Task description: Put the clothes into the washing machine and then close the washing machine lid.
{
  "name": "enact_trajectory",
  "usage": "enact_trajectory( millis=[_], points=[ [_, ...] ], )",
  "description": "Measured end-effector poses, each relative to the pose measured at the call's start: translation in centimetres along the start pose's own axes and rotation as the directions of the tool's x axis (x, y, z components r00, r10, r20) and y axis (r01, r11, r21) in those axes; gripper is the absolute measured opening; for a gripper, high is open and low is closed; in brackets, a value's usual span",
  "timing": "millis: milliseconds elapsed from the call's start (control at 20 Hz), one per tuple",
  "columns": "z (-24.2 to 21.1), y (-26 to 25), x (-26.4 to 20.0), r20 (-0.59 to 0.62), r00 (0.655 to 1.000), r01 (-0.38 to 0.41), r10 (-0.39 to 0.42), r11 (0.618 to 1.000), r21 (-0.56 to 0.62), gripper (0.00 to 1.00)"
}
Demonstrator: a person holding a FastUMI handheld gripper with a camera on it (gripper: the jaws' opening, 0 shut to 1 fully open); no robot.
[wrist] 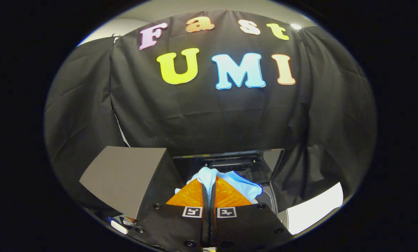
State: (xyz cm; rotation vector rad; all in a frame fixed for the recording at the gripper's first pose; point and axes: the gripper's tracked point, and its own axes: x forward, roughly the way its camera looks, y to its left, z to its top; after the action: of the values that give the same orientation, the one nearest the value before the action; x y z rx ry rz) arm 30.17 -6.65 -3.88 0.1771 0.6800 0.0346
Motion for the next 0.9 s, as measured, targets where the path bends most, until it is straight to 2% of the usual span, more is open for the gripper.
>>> enact_trajectory(
  millis=[450,900],
  points=[
    [-7.6,-2.2,6.5,-0.145,0.989,0.036,-0.027,0.998,0.057,0.01],
    [-14.7,-2.5,12.3,-0.248,0.967,0.050,-0.047,0.999,0.005,0.02]
  ],
)
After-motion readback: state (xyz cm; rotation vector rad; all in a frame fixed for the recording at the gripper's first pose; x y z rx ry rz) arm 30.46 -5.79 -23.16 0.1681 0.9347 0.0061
